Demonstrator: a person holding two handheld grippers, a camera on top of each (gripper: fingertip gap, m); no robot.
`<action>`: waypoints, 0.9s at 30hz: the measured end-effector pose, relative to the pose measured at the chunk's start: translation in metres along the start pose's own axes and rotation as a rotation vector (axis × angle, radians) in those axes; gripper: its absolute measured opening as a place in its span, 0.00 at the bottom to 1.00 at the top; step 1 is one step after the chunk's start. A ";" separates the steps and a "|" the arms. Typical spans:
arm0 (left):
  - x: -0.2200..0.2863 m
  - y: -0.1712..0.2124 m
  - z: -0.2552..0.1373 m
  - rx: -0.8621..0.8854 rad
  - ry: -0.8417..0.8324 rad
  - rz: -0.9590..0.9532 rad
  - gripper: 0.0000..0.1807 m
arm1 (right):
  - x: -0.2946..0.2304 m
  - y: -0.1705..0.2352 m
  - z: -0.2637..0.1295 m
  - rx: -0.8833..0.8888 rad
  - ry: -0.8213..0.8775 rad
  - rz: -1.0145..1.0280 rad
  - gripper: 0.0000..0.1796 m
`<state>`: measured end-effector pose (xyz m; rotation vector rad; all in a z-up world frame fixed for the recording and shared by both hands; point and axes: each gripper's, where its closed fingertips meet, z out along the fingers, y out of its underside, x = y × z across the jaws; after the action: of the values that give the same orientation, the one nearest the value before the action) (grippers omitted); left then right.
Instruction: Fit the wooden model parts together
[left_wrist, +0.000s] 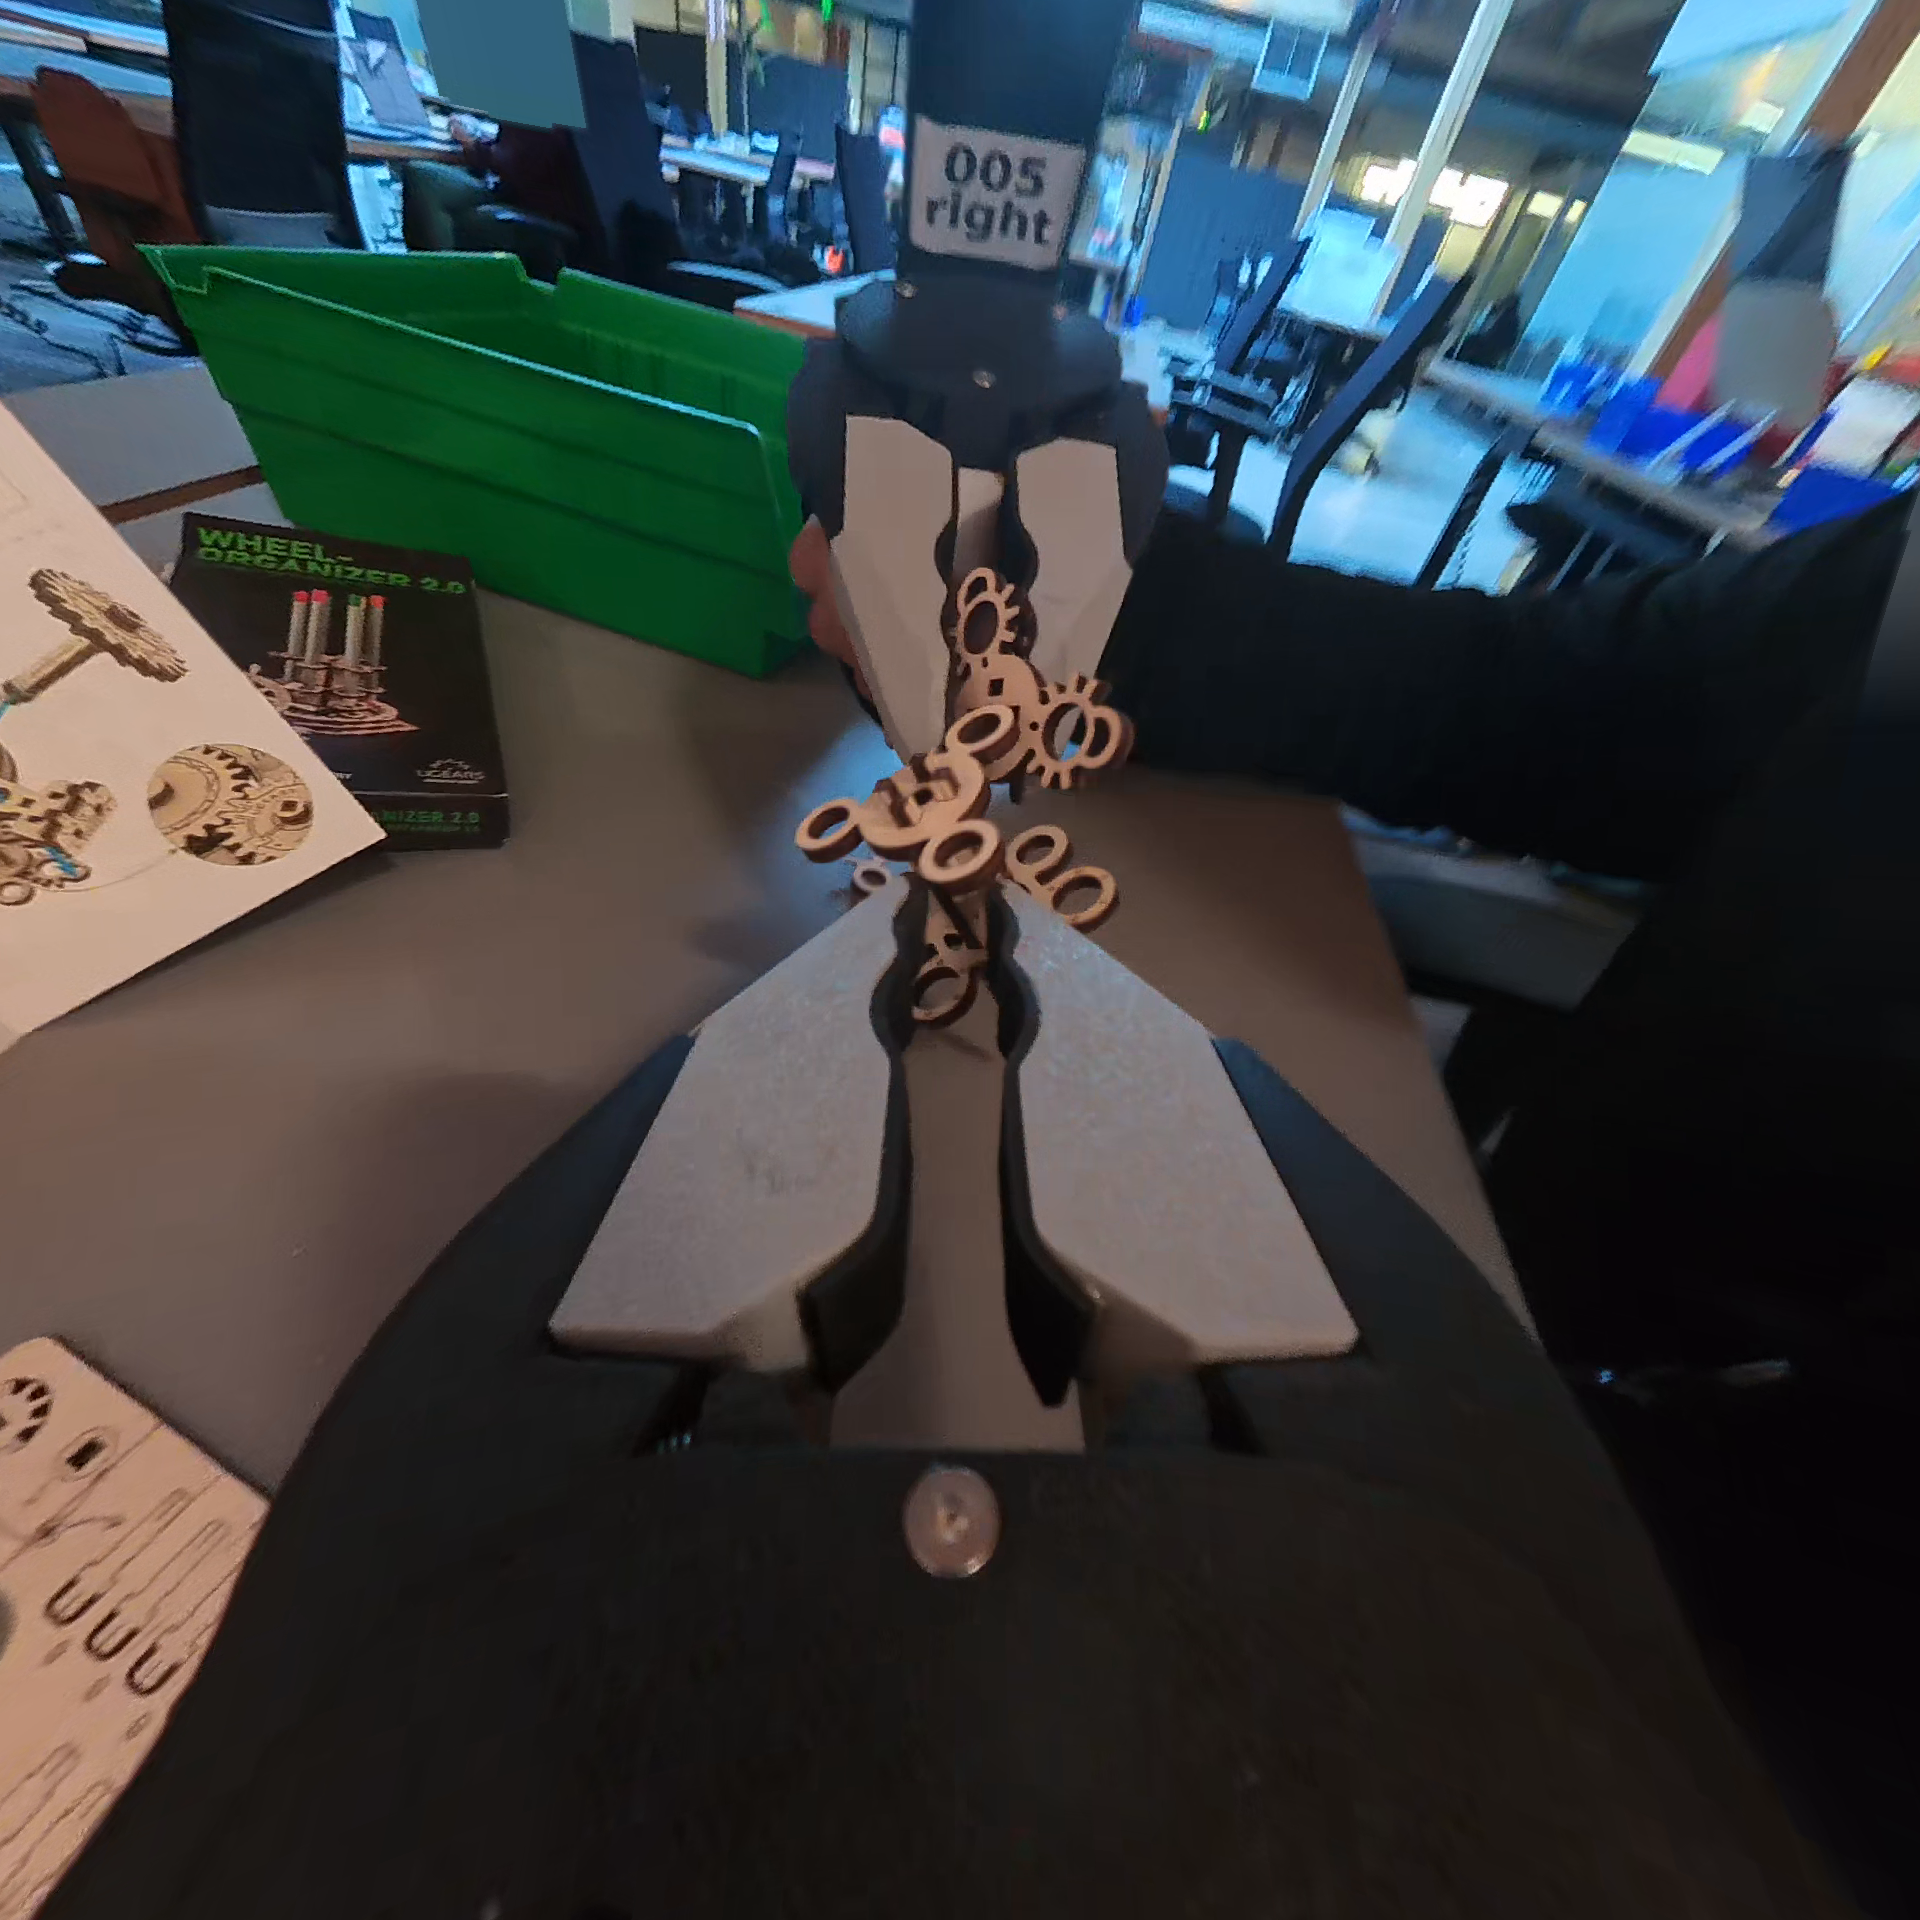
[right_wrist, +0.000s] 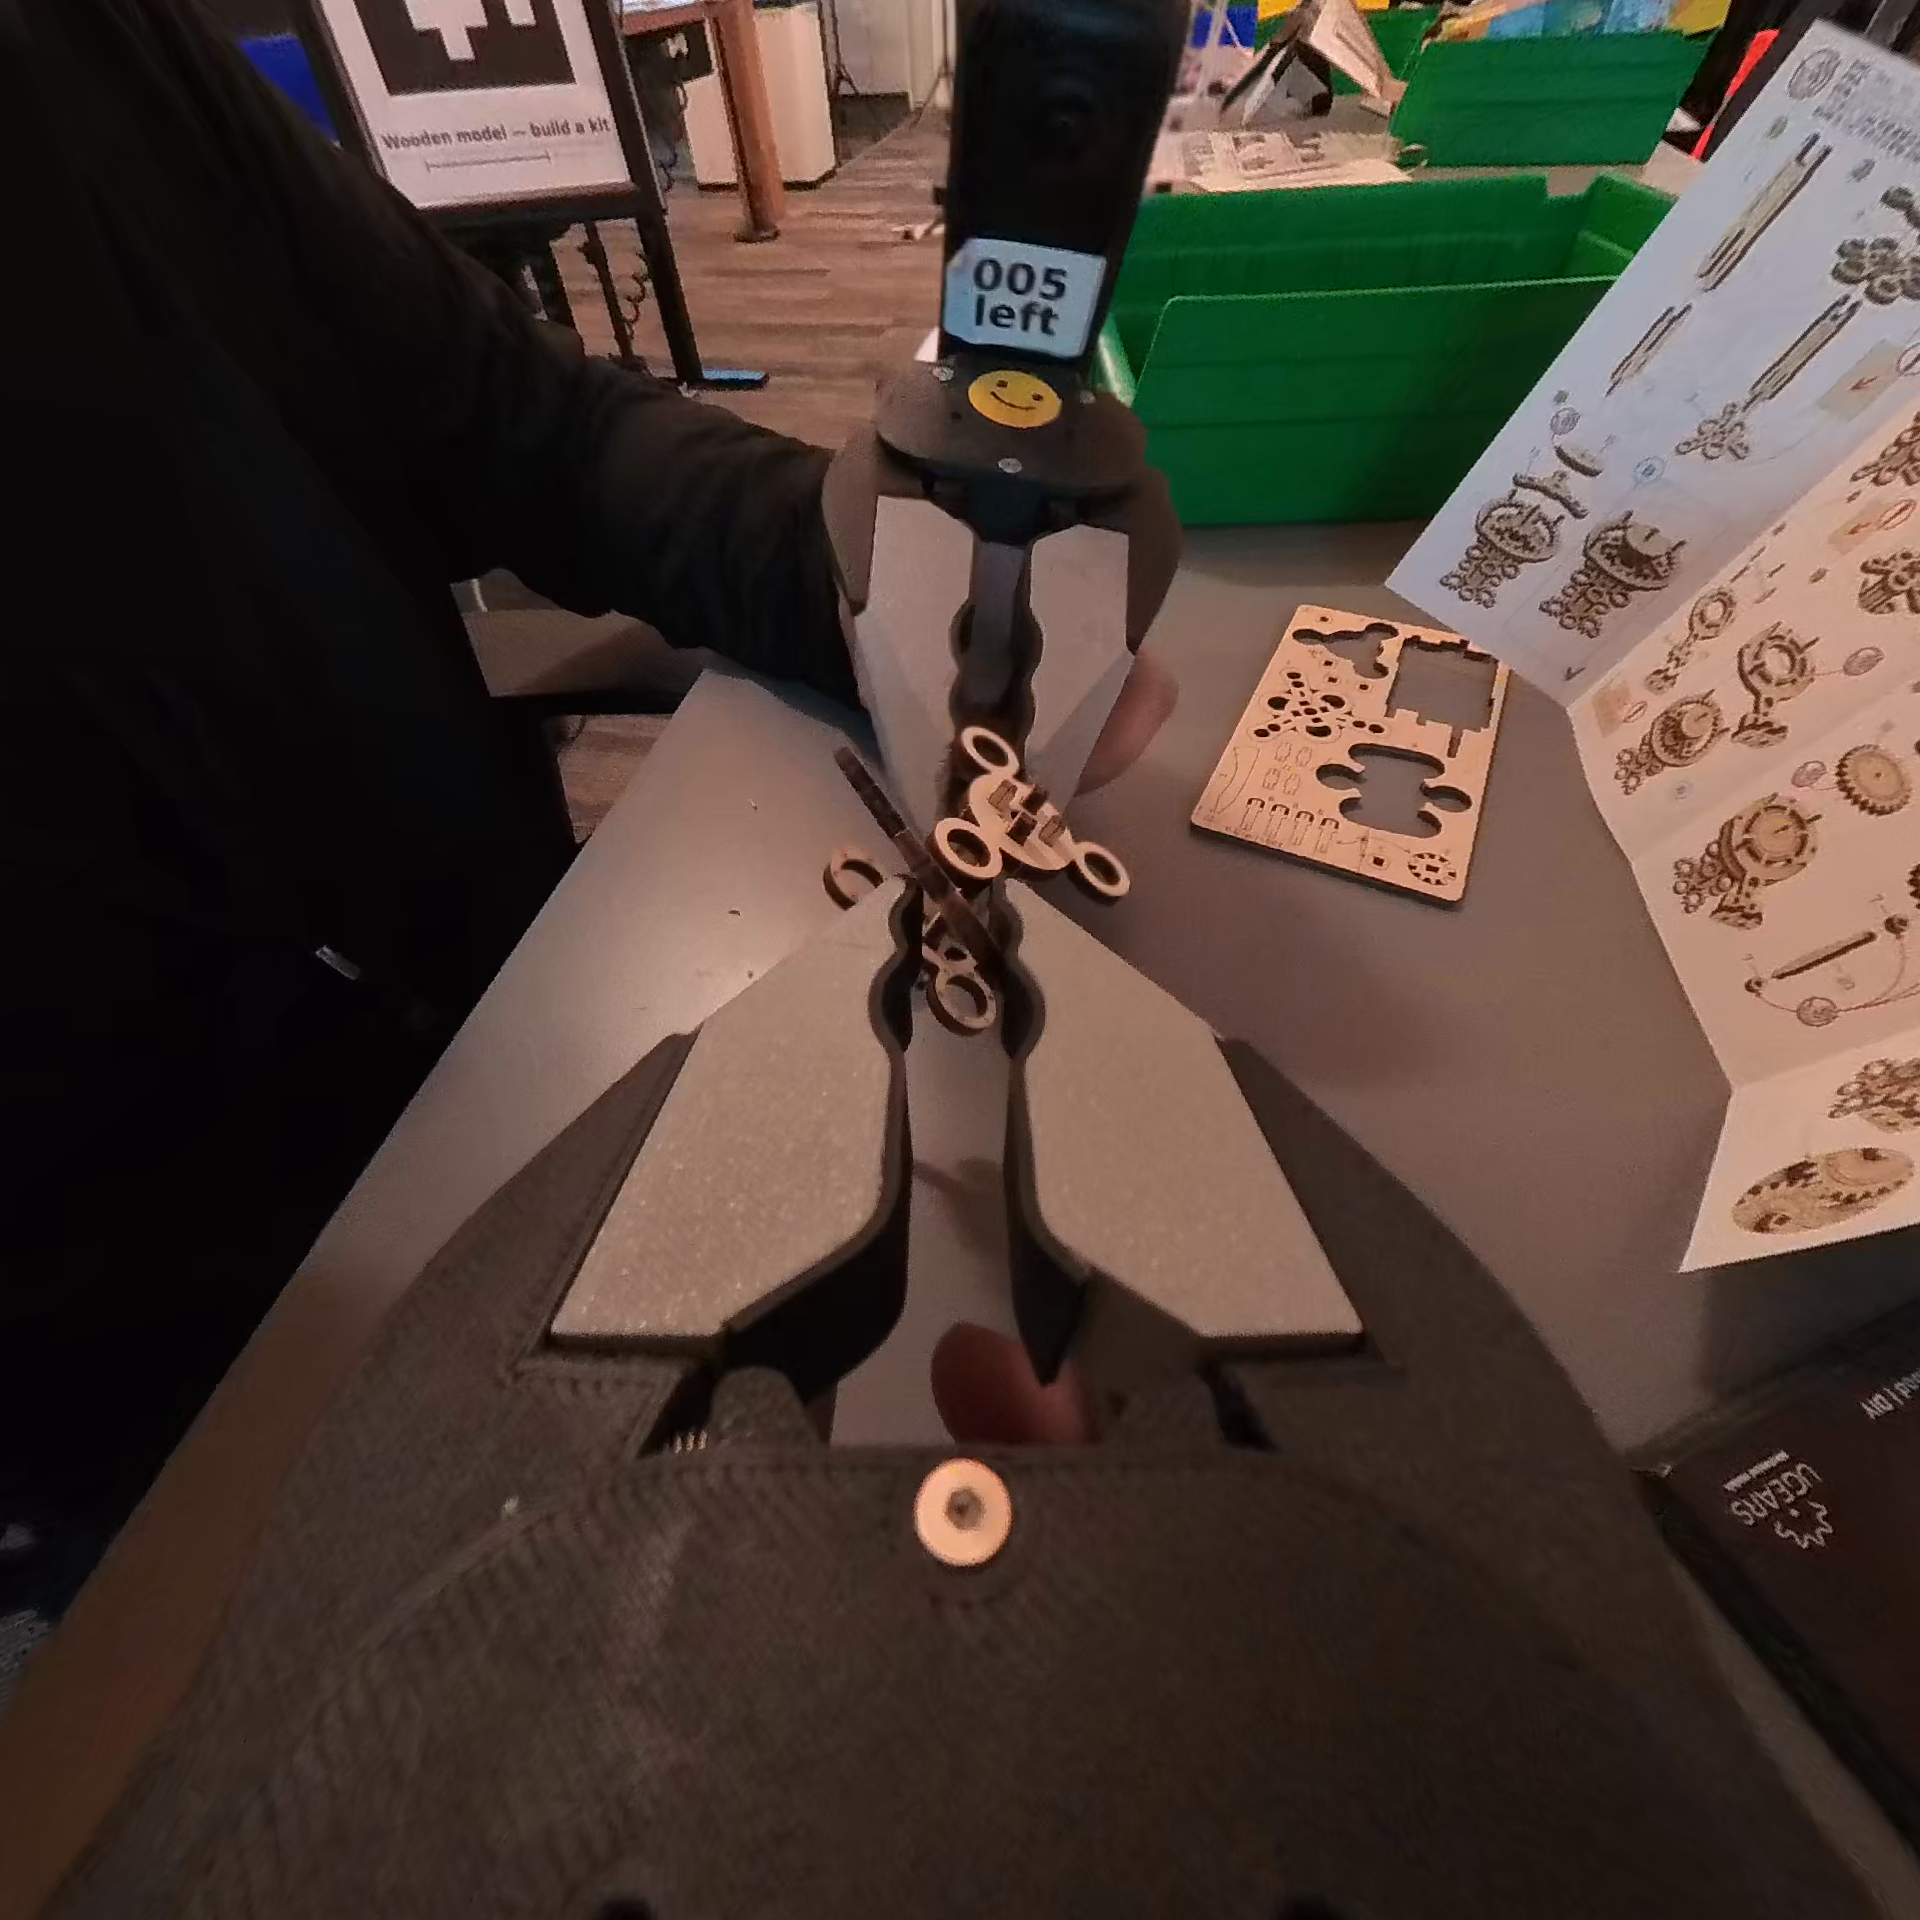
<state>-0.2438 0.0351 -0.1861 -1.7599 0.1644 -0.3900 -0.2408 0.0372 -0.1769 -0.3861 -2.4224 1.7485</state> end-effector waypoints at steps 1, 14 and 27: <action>0.000 0.002 0.001 -0.013 -0.005 0.011 0.05 | 0.000 0.002 0.000 -0.007 -0.001 0.002 0.05; -0.003 0.002 -0.001 -0.021 -0.063 0.134 0.00 | -0.012 0.015 -0.008 -0.134 -0.044 -0.015 0.00; 0.017 0.022 0.008 -0.150 0.051 0.272 0.00 | -0.046 0.001 -0.017 -0.555 -0.315 0.259 0.00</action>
<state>-0.2227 0.0317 -0.2060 -1.8451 0.4751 -0.2293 -0.1928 0.0399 -0.1704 -0.5318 -3.2085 1.2564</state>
